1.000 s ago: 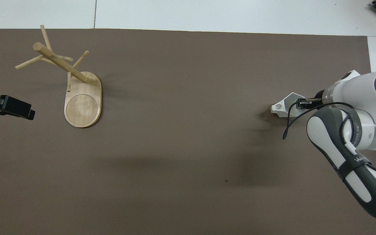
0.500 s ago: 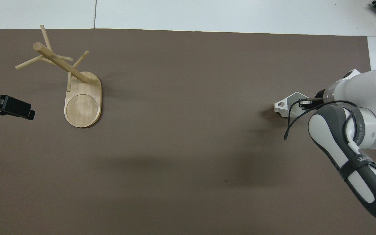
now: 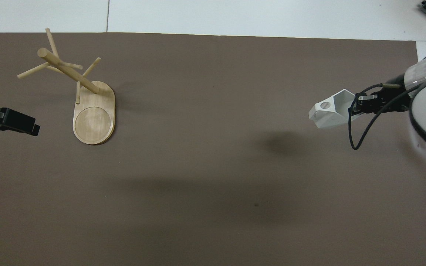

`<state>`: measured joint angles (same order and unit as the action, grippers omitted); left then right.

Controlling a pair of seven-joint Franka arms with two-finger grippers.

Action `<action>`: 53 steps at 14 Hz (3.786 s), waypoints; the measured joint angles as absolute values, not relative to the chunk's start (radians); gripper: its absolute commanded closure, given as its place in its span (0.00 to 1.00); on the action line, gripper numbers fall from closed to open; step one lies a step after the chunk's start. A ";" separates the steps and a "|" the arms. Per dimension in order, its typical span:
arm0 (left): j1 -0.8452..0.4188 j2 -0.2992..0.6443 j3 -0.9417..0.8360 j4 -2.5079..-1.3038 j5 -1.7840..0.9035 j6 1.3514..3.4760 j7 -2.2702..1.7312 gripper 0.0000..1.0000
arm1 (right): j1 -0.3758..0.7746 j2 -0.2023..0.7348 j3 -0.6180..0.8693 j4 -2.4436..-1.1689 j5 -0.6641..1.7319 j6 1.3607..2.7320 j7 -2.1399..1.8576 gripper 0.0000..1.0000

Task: Hang cup on rack
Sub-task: 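Lift the white cup with the right gripper toward the wooden rack, then hold the cup near the rack while the left gripper reaches the cup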

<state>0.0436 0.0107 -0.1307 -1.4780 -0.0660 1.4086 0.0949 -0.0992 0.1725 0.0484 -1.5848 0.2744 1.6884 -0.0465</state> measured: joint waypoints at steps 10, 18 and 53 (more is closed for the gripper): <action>0.044 0.011 -0.131 -1.478 -0.066 1.409 0.095 0.00 | 0.009 0.144 0.078 -1.520 0.833 1.662 -0.069 1.00; 0.043 0.011 -0.141 -1.483 -0.066 1.464 0.096 0.00 | 0.284 0.219 0.085 -1.586 1.083 1.993 -0.067 1.00; 0.019 -0.058 -0.157 -1.678 -0.244 1.638 -0.889 0.00 | 0.442 0.247 0.080 -1.604 1.156 2.157 0.019 1.00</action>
